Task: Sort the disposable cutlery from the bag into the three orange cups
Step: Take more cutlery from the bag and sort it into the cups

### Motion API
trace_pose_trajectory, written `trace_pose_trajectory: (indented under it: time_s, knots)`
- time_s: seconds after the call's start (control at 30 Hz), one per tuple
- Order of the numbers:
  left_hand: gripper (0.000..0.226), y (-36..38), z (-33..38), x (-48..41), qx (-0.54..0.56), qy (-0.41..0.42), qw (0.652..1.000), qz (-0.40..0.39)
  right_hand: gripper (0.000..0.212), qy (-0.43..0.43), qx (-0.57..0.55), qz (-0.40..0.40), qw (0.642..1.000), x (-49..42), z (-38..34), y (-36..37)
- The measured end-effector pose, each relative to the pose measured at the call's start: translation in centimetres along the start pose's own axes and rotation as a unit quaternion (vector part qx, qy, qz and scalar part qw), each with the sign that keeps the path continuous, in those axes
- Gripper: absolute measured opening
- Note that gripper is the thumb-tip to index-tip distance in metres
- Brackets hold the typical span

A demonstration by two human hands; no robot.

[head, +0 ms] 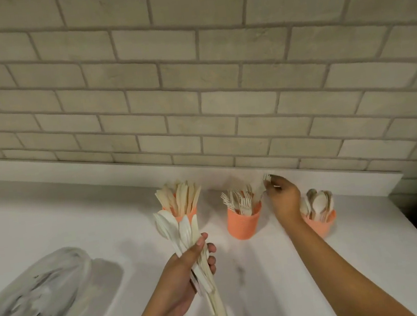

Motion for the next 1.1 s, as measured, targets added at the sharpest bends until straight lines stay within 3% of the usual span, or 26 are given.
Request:
trace_pose_trajectory:
  time_s: [0.1, 0.2, 0.27, 0.33, 0.47, 0.53, 0.83, 1.03, 1.1]
  knots:
    - [0.023, -0.2, 0.0, 0.0, -0.001, 0.000, 1.000, 0.004, 0.046, 0.043, 0.071, -0.080, 0.993, 0.1, 2.0, 1.7]
    - [0.026, -0.1, -0.1, 0.1, 0.002, -0.006, 1.000, 0.006, 0.063, -0.021, 0.114, -0.028, 0.993, 1.3, 0.7, 0.4]
    - [0.032, 0.2, -0.3, 0.1, 0.005, -0.012, 1.000, 0.002, 0.047, -0.071, 0.075, -0.019, 0.994, 3.8, -1.2, -0.8]
    - [0.039, 0.7, -0.5, 0.2, 0.009, -0.019, 1.000, -0.015, 0.023, -0.055, 0.006, -0.082, 0.995, 7.0, -2.1, -1.3]
    - [0.039, 1.9, -1.2, 0.5, 0.014, -0.043, 0.998, -0.049, 0.018, 0.001, -0.048, -0.235, 0.971, 12.3, -2.8, -1.0]
    - [0.042, 2.5, -1.5, 0.6, -0.002, -0.049, 0.997, -0.058, 0.014, 0.016, -0.061, -0.270, 0.961, 13.6, -3.1, -1.0]
    - [0.036, 4.5, -1.8, 1.4, -0.027, -0.059, 0.988, -0.138, 0.005, 0.050, -0.111, -0.280, 0.952, 14.6, -3.4, -2.3]
    - [0.026, 4.2, -2.0, 1.6, -0.055, -0.060, 0.987, -0.138, 0.010, 0.127, -0.114, -0.328, 0.929, 15.3, -2.5, -1.8]
    - [0.031, 4.0, -2.1, 1.7, -0.089, -0.056, 0.986, -0.131, 0.013, 0.117, -0.077, -0.318, 0.938, 15.4, -2.5, -1.6]
Point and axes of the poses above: each hand's wrist, its own x-axis away from the middle knuckle, its own y-axis out of the palm, z = x × y, the point moved 6 cm from there along -x, towards the middle knuckle, and after that the axes turned 7 degrees about y, right-handed, at the moved point
